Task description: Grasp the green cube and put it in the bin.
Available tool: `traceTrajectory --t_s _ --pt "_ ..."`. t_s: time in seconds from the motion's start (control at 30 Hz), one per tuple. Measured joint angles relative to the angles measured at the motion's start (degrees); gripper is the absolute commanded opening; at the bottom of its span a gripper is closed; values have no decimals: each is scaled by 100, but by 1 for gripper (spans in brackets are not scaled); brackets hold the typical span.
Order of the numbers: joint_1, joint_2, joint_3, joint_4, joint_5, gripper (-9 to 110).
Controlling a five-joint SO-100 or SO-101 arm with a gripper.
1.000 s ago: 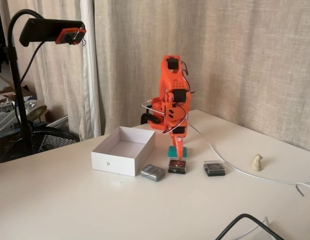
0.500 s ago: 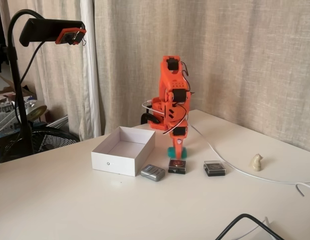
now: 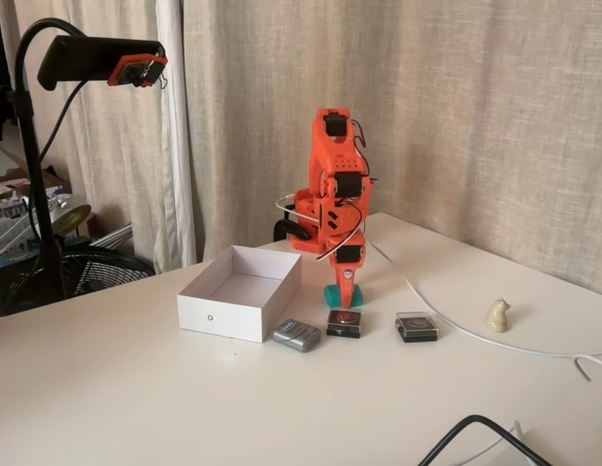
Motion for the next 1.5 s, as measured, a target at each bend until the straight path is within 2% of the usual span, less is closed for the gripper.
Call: traceTrajectory --t_s 0.67,0.9,1.1,1.13,1.2,1.27,1.5 --pt "299 431 -1406 -132 -97 -8" --pt "1248 1002 -1521 466 -527 -8" --pt "2540 1028 -1564 369 -1547 -7" --pt "2707 1028 -1564 229 -1749 0" --pt "2927 993 -1556 -114 -2092 23" --pt "3085 932 -1406 -606 -2373 34" --pt "3287 703 -1020 -1661 -2602 38"
